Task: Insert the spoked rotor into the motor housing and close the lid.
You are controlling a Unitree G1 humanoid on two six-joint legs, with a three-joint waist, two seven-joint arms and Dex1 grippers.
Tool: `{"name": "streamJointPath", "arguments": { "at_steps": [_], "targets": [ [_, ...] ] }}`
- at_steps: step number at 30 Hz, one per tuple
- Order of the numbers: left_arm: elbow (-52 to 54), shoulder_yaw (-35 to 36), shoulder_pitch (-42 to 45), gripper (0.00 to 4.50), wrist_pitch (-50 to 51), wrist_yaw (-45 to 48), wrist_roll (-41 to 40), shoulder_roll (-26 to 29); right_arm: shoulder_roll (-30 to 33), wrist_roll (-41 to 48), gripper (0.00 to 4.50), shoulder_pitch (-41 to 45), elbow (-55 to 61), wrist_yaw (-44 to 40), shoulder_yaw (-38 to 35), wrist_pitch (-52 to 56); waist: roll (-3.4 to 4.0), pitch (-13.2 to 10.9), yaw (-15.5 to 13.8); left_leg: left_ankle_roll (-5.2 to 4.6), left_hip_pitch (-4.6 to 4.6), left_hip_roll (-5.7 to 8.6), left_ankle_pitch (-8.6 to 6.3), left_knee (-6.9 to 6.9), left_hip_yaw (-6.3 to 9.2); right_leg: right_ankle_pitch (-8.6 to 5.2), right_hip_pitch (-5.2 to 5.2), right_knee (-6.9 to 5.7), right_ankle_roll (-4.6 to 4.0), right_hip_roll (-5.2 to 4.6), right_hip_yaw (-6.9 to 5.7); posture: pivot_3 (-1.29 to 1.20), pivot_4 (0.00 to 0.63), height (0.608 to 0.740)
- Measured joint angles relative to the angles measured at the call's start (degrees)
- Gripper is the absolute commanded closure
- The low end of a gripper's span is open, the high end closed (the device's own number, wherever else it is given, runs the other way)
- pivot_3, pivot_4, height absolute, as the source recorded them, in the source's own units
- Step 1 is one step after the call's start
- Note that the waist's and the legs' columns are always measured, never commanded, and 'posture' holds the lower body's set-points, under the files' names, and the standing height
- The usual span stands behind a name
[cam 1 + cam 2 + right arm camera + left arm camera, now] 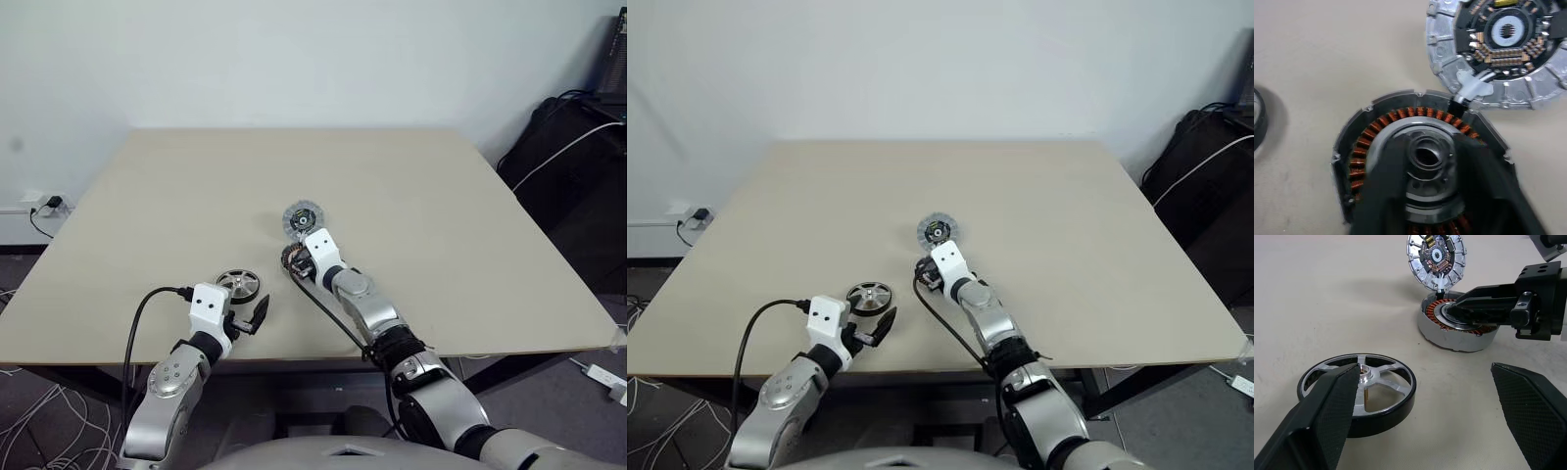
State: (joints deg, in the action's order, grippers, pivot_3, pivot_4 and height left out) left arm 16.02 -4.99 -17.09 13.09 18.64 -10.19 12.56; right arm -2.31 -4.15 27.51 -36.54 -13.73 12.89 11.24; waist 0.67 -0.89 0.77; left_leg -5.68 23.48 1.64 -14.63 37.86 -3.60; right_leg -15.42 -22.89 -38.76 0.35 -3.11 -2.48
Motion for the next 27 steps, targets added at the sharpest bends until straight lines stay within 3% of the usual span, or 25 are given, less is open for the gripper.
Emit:
{"name": "streamJointPath", "arguments": {
  "at_steps": [6,9,22,23,27],
  "targets": [
    [0.0,-0.1,0.0,0.0,-0.1,0.1,0.0,-0.2,0.2,0.0,0.13,-1.7,2.5,-1.0,0.1,0.8,0.02,0.0,0.0,0.0,0.0,0.0,0.0,-0.03,0.0,0.0,-0.01,0.0,0.0,0.0,0.0,0.0,0.0,0.74],
    [0.0,-0.1,0.1,0.0,-0.1,0.2,0.0,-0.2,0.4,0.1,0.03,-2.7,4.5,-1.4,0.0,1.8,0.02,0.0,0.0,0.0,0.01,0.0,0.0,-0.03,0.0,0.0,-0.03,0.0,0.0,0.0,0.01,0.0,0.0,0.74],
    [0.0,-0.1,0.1,0.0,-0.1,0.2,0.0,-0.3,-0.5,-0.4,4.24,-2.5,7.8,1.1,0.1,2.8,0.04,0.0,0.0,0.01,0.02,0.01,0.01,-0.1,0.0,-0.01,-0.08,0.0,-0.01,-0.01,0.01,0.0,0.0,0.74],
    [0.0,-0.1,0.1,0.0,-0.1,0.2,0.0,-0.3,-0.5,-0.6,4.47,-2.3,7.6,1.2,0.2,3.1,0.04,0.0,0.0,0.02,0.02,0.01,0.01,-0.1,0.0,-0.01,-0.09,0.0,-0.01,-0.01,0.01,0.0,0.0,0.74],
    [0.0,-0.1,0.0,0.0,-0.1,0.2,0.0,-0.3,-0.5,-1.3,4.47,-1.6,7.0,1.6,0.3,3.2,0.04,0.0,0.0,0.03,0.02,0.01,0.01,-0.11,0.0,0.0,-0.08,0.0,0.0,-0.01,0.0,0.0,0.0,0.74]
  ]
}}
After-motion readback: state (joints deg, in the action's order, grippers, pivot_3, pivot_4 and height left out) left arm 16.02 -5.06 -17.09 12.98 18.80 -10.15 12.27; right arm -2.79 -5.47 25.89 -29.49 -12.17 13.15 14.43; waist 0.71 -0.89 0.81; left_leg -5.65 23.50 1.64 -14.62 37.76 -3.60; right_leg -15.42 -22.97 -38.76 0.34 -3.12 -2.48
